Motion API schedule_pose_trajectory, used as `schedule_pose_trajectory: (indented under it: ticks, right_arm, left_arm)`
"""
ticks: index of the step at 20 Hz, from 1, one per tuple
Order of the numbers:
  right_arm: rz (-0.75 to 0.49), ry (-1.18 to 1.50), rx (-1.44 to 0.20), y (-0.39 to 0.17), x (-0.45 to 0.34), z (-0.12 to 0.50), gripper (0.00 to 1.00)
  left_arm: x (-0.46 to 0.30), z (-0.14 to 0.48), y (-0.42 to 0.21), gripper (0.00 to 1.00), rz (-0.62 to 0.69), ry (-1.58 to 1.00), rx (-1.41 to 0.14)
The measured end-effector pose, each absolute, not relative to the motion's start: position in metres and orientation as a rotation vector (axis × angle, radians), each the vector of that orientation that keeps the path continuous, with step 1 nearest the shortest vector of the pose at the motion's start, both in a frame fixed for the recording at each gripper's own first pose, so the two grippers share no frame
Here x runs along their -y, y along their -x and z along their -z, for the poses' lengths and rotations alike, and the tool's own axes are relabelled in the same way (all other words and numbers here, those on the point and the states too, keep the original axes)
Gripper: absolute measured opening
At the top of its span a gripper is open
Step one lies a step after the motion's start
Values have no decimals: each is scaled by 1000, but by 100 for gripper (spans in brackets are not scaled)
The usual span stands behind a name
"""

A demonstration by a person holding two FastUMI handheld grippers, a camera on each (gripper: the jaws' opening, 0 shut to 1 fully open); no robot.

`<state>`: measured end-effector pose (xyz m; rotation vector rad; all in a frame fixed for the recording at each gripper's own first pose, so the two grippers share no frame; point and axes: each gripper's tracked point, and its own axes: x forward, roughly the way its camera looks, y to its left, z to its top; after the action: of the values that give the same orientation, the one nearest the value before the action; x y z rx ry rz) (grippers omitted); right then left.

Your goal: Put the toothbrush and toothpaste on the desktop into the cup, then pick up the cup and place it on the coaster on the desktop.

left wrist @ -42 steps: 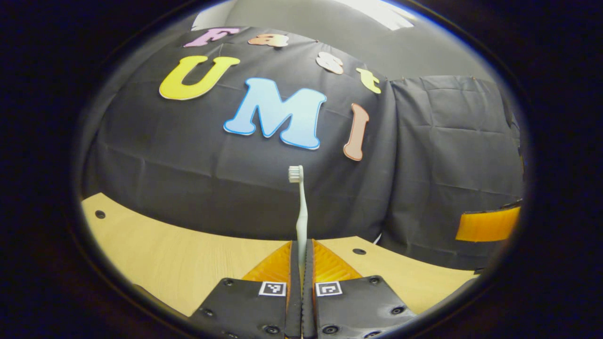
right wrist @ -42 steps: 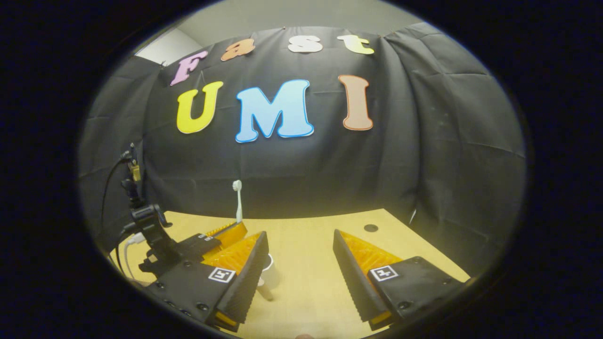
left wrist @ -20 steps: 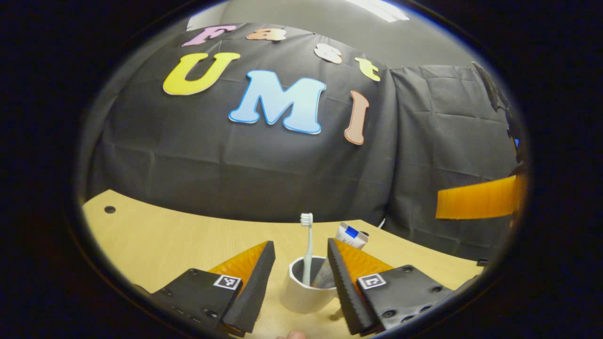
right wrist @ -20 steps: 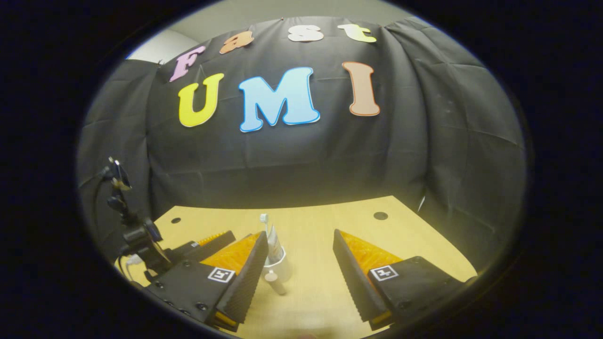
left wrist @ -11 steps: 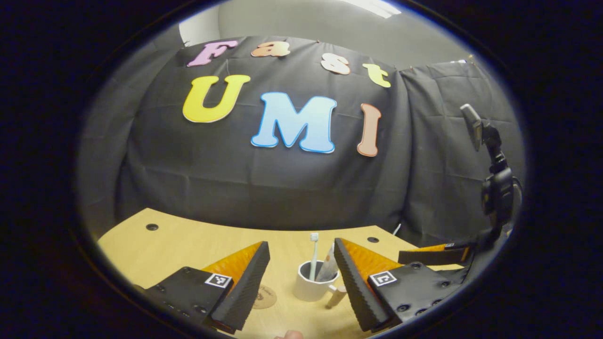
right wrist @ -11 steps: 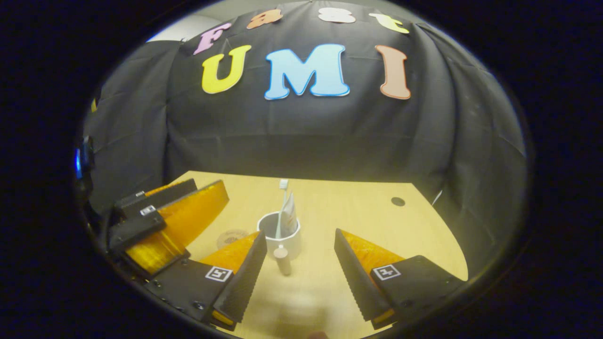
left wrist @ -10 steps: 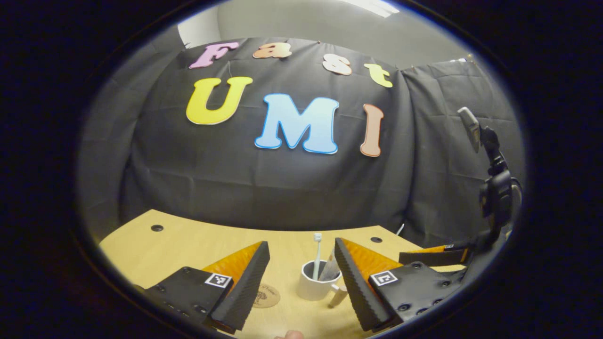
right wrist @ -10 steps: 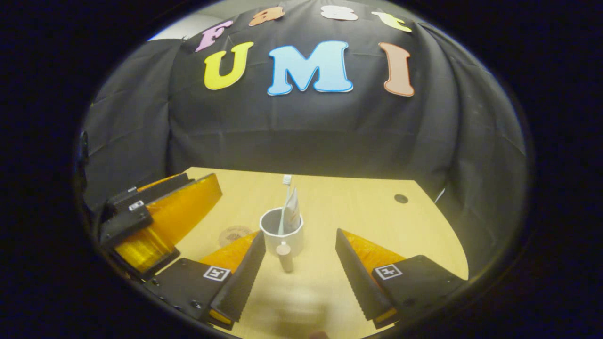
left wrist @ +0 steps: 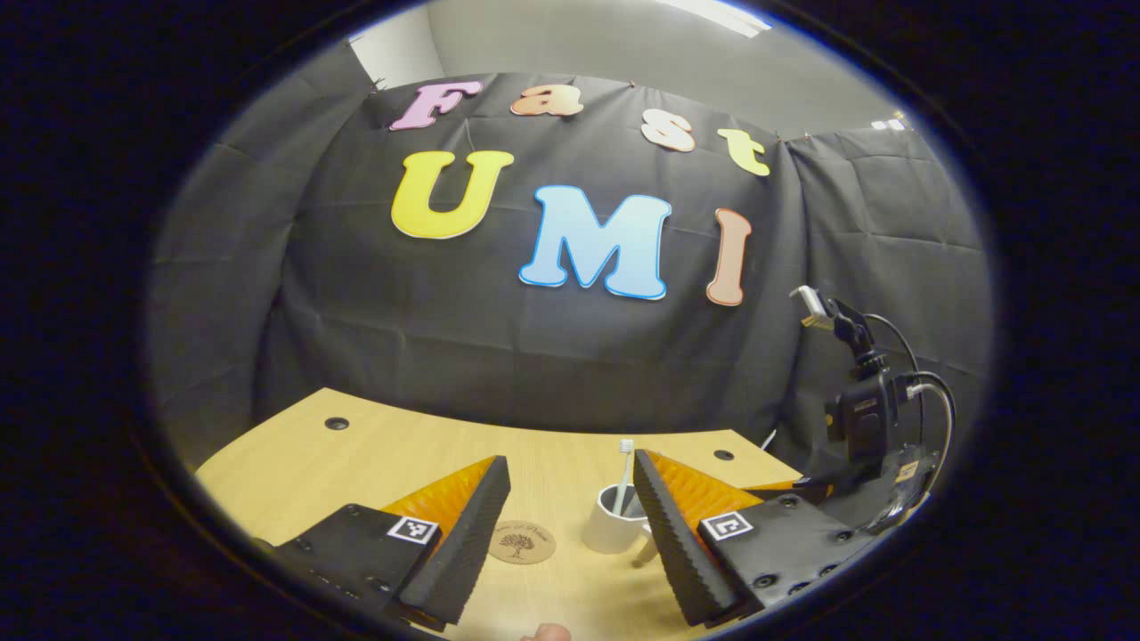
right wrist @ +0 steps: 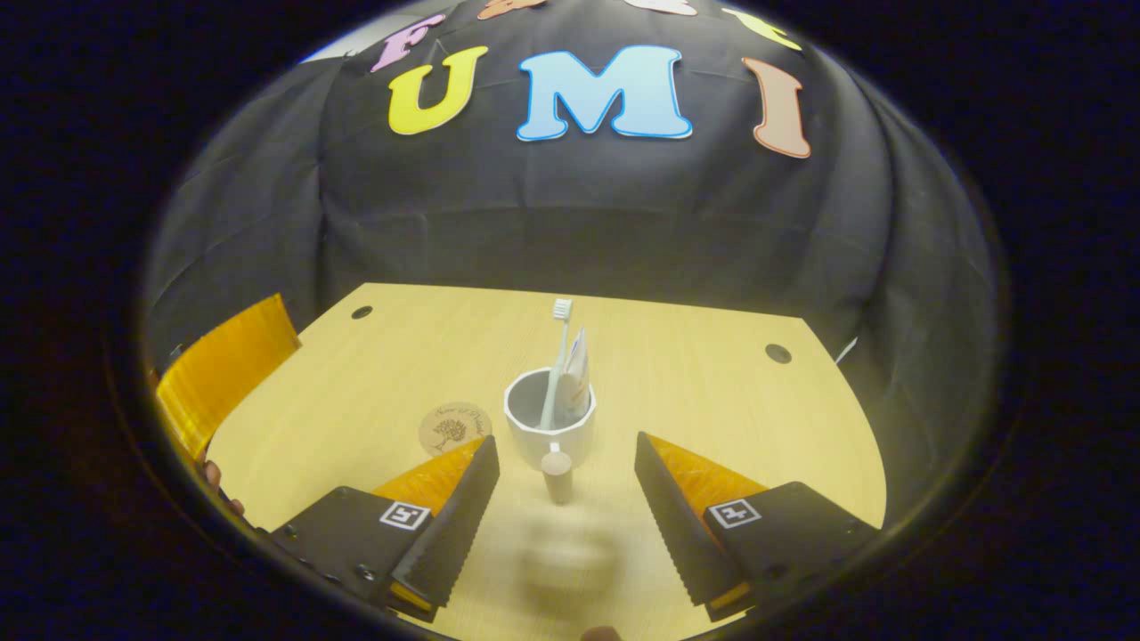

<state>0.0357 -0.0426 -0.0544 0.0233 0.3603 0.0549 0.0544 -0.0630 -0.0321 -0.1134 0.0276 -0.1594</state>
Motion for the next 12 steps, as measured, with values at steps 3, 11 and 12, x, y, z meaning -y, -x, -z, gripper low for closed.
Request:
schedule_pose_trajectory:
  ticks: [3,11,12]
  right_arm:
    - [-49,-17,-450,-44,42,75,98]
    - [-58,-36,-686,-65,37,113,98]
    - [-58,-30,-713,-67,37,117,98]
  left_arm:
    - [53,31,-58,92,152,98,-31]
    - [46,31,-62,92,163,113,-38]
    - [47,31,-62,92,167,115,-39]
